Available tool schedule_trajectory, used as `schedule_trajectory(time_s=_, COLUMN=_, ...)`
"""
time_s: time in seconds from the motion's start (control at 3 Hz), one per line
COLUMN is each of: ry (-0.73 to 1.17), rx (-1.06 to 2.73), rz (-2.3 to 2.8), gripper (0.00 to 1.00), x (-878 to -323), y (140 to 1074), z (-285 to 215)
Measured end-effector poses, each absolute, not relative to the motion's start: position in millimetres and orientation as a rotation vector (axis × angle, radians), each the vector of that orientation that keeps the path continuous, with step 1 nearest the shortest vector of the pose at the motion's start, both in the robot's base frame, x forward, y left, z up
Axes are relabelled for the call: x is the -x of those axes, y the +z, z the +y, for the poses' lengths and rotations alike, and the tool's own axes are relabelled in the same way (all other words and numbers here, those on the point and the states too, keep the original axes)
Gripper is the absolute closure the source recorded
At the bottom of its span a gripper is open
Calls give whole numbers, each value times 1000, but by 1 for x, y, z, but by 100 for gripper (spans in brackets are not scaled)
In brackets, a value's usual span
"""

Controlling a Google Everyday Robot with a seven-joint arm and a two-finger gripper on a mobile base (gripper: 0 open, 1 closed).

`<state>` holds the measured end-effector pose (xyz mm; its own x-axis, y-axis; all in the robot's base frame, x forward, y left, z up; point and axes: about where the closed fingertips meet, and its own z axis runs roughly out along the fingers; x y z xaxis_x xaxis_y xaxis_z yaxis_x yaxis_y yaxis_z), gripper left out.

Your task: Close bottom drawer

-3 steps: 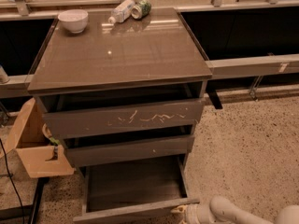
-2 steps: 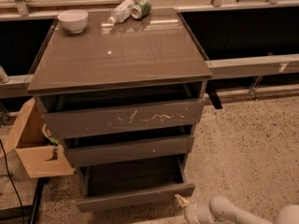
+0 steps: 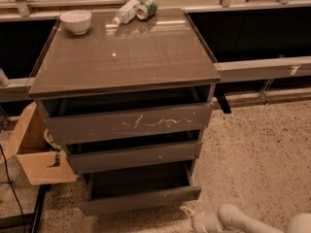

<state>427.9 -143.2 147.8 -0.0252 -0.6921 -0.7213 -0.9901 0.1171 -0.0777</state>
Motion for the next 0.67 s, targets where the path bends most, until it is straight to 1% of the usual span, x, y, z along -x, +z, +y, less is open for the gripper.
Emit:
schedule_trajectory(time_s=0.33, ry=594, rx=1634, rz=1746, gripper=41, x=-432, y=150, z=-136)
schedule_trajectory(time_s=0.67, ry=566, rx=1648, rz=1692, gripper=65, x=-447, y=152, z=-120)
